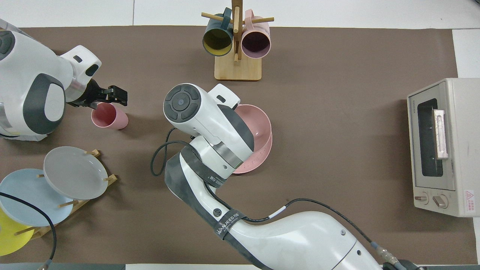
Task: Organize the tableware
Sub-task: 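Lower the bowl onto the plate while the left gripper grasps the cup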
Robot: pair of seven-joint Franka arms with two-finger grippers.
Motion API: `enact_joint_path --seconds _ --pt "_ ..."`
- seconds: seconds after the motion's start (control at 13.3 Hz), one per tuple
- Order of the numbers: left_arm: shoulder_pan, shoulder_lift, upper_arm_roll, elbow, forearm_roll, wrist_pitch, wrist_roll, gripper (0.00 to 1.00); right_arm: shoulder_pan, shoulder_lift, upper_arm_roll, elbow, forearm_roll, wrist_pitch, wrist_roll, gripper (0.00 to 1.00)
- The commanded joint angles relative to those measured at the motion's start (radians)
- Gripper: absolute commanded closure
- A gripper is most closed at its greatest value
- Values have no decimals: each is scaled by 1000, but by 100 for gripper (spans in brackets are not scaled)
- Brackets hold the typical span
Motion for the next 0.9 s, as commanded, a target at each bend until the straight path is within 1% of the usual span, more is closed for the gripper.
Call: enact_joint_path --seconds 0.0,0.3,0.38,0.45,0.6,0.75,0.82 --pt "-7 -32 9 -61 -27 31 3 0 12 -15 20 -46 13 43 9 100" --pt "-7 -45 9 -95 -35 40 -8 0 16 -14 23 -57 33 47 9 100" --pt "-7 -48 10 -109 -35 66 -11 3 16 -15 22 -64 33 49 9 100" --pt "-9 -54 9 -127 -35 92 -11 10 16 -17 23 -74 32 53 11 100" --pt "-9 -55 11 -134 -35 101 -10 29 16 -20 23 -94 33 84 11 100" --pt "-18 -55 11 -135 -33 98 -8 55 16 -23 25 -101 33 102 23 100" --pt "-18 -57 12 -135 -33 95 -2 81 14 -23 34 -104 33 107 40 100"
